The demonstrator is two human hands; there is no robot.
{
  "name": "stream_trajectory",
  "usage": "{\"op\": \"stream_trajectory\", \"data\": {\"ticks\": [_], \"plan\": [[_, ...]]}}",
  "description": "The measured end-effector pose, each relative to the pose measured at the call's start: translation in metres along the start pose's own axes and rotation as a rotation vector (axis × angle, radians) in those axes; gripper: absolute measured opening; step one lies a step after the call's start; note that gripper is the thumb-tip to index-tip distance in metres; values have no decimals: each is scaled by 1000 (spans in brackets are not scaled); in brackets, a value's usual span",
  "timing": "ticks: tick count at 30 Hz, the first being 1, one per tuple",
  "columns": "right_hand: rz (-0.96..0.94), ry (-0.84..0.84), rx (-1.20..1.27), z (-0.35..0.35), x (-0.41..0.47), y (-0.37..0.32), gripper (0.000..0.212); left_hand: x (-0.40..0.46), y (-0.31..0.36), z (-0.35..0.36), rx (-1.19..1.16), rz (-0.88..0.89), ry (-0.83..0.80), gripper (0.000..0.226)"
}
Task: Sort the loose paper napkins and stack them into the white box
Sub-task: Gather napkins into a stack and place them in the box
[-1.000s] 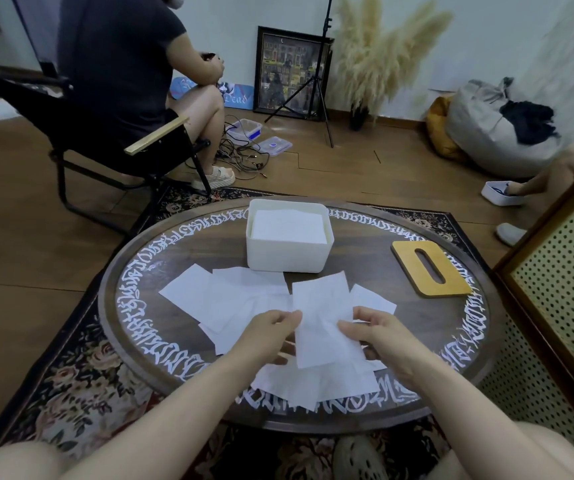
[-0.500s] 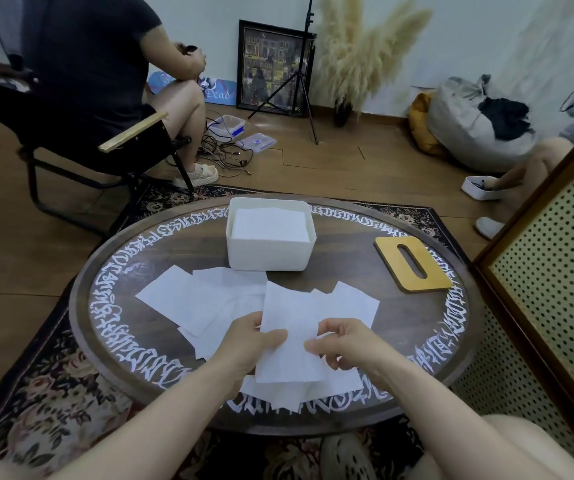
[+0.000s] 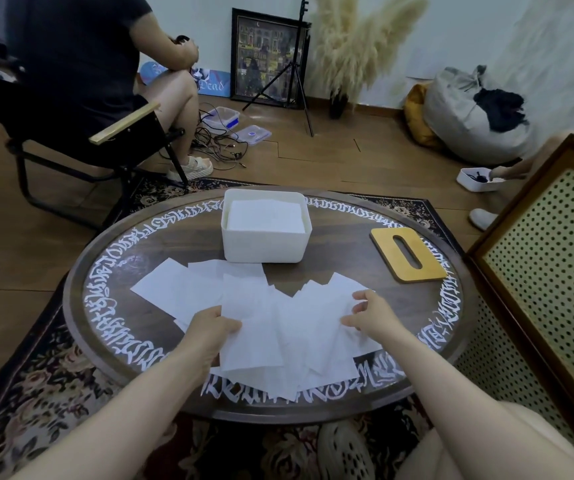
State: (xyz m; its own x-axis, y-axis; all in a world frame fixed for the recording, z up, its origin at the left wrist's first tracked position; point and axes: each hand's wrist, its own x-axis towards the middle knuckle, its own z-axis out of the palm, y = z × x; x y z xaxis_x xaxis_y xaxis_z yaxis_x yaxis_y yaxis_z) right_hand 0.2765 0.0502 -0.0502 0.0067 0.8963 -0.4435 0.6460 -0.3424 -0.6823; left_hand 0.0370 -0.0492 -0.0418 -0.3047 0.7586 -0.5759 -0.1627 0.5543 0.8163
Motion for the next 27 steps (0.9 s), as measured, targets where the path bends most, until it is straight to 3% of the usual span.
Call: {"op": "stream_trajectory", "data": {"ticks": [7,13,21,25,27], "plan": [[101,0,136,4,-3,-9,61,0,-1,-9,11,-17,-3,20],[24,61,164,8,-5,-7,49,-2,0,-9,-33,18,25,19],[-227,174,-184,13,-14,1,24,-4,4,-5,-37,53,33,15],[-205,55,-98,17,-21,-1,8,-4,4,-3,-35,61,39,18],[-175,-23,-97,21,-22,1,15,-3,4,-1,-33,56,40,25]]}}
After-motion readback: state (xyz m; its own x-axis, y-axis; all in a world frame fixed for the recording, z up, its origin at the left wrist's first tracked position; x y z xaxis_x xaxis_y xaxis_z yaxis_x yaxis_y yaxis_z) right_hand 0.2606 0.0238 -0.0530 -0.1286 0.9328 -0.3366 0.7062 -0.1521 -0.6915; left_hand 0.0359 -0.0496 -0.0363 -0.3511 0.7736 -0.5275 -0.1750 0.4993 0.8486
